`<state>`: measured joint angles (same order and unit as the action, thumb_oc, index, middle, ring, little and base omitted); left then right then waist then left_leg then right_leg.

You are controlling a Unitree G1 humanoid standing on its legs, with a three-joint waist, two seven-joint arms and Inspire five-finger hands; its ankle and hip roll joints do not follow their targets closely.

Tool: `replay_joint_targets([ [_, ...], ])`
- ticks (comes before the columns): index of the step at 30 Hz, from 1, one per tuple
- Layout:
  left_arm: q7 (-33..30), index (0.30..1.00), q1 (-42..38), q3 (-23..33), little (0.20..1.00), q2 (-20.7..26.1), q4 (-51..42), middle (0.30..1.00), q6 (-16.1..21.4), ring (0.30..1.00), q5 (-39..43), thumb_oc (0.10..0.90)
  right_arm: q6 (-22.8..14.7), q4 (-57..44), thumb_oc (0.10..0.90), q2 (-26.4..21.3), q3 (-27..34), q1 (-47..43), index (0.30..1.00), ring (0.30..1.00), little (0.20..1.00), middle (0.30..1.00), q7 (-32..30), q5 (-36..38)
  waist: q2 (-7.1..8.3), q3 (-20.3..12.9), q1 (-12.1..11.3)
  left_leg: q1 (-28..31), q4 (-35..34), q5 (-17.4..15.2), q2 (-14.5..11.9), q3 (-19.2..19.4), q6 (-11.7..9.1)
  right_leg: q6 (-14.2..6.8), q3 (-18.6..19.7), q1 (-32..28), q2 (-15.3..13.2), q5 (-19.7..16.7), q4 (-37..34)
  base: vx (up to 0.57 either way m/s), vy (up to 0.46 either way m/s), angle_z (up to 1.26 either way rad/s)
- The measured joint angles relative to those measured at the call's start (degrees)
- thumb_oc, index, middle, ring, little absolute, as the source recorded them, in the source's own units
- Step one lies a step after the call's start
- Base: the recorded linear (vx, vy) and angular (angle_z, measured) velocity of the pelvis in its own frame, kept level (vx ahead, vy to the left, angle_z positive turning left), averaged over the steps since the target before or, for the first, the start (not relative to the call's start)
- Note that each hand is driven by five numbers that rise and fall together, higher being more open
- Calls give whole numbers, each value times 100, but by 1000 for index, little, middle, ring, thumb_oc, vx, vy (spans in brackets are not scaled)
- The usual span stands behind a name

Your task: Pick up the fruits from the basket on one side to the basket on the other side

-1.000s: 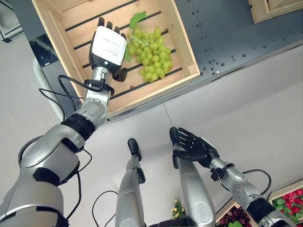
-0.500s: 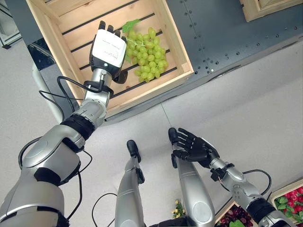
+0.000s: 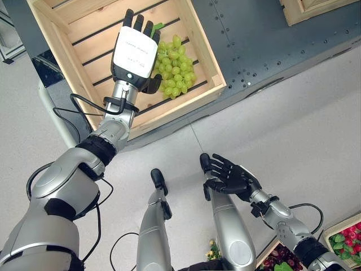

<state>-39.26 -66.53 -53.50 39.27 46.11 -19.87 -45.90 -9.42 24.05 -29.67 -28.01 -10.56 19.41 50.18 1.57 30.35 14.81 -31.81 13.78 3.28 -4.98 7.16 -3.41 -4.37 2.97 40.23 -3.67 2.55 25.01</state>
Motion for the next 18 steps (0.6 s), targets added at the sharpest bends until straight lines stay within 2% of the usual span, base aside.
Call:
replay_joint_targets([
  [4, -142, 900, -1, 36, 900, 0, -2, 900, 44, 900, 89, 800, -20, 0, 800, 1, 0, 1, 900, 900, 900, 900, 0, 0, 1, 0, -2, -31, 0, 3, -2, -7, -10, 23, -14, 18, 0, -13, -13, 0, 0, 0],
  [7, -122, 900, -2, 34, 900, -7, -3, 900, 223, 900, 4, 800, -21, -1, 800, 3, 1, 0, 900, 900, 900, 900, 0, -1, 2, 1, -2, -34, 0, 2, -2, -8, -20, 22, -15, 18, 0, -13, -20, 0, 0, 0],
  [13, 776, 900, -104, -238, 900, -52, 5, 900, 403, 900, -151, 800, -21, -8, 800, 9, -6, -17, 900, 900, 900, 900, -1, -1, 4, 1, 26, -34, 4, -3, -3, -2, -16, 21, -12, 18, 0, -13, -25, 0, 0, 0],
  [18, 662, 900, -108, -352, 900, -125, 263, 900, 698, 900, -24, 800, -21, -4, 800, 9, -14, -11, 900, 900, 900, 900, -2, 0, 12, 0, 50, -33, 7, -14, -4, 5, 0, 21, -4, 18, 2, -14, -27, 0, 0, 0],
])
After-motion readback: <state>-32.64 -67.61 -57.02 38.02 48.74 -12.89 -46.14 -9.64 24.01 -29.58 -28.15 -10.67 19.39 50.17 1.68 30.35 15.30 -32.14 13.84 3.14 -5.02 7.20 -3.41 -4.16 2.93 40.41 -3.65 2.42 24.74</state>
